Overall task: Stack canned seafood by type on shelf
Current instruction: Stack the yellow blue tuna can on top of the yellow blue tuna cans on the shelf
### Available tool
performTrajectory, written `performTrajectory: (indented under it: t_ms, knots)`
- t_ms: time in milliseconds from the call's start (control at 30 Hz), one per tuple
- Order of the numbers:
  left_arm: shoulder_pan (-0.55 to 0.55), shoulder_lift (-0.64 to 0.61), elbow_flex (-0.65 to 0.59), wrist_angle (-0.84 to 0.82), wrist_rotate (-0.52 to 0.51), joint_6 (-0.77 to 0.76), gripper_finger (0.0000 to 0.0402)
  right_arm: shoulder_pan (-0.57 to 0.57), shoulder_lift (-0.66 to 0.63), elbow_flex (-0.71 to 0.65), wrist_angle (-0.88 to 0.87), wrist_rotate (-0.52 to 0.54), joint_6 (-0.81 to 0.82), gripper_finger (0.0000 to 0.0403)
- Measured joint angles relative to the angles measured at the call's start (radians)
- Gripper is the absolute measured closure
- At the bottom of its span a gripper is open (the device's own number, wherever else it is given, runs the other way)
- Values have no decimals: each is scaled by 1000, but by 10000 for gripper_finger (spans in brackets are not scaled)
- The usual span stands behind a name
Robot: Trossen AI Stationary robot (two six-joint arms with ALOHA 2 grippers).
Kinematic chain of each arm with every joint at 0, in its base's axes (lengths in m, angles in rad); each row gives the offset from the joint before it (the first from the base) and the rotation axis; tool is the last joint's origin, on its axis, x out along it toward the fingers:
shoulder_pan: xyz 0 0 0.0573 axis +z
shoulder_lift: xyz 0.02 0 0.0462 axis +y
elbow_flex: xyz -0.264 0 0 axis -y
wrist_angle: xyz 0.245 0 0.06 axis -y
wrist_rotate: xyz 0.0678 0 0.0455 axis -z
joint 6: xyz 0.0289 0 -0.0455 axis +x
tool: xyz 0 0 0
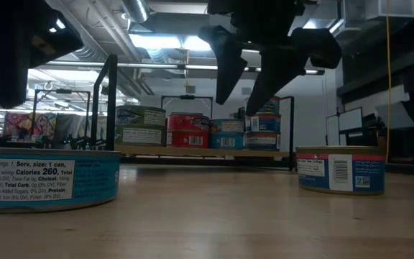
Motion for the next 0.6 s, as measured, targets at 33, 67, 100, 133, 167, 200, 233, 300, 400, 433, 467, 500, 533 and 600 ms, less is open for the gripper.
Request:
performTrajectory:
  t_ms: [33,67,100,133,167,200,233,300,400,433,467,500,533,600]
  knots:
    - [0,2,0,1,0,1,338,0,0,0,0,-5,0,153]
    - [1,3,0,1,0,1,342,0,0,0,0,-5,0,153]
    - [1,4,0,-3,0,1,346,0,0,0,0,-6,0,153]
    - [1,4,0,-9,0,0,350,0,0,0,0,-6,0,153]
    - [0,4,0,-18,0,-4,353,0,0,0,0,-6,0,153]
    - [0,4,0,-21,0,-6,356,0,0,0,0,-6,0,153]
    - [0,4,0,-19,0,-7,359,0,0,0,0,-6,0,153]
    - [0,4,0,-17,0,-10,362,0,0,0,0,-6,0,153]
    - [1,4,0,-17,0,-36,364,0,0,0,0,-6,0,153]
    - [2,4,0,-16,0,-41,363,0,0,0,0,-6,0,153]
    - [2,4,0,-16,0,-41,361,0,0,0,0,-6,0,153]
    - [3,4,0,-16,0,-42,358,0,0,0,0,-6,0,153]
    - [3,4,0,-17,0,-43,354,0,0,0,0,-6,0,153]
    - [6,4,-2,-13,0,-61,342,0,0,0,0,-6,0,153]
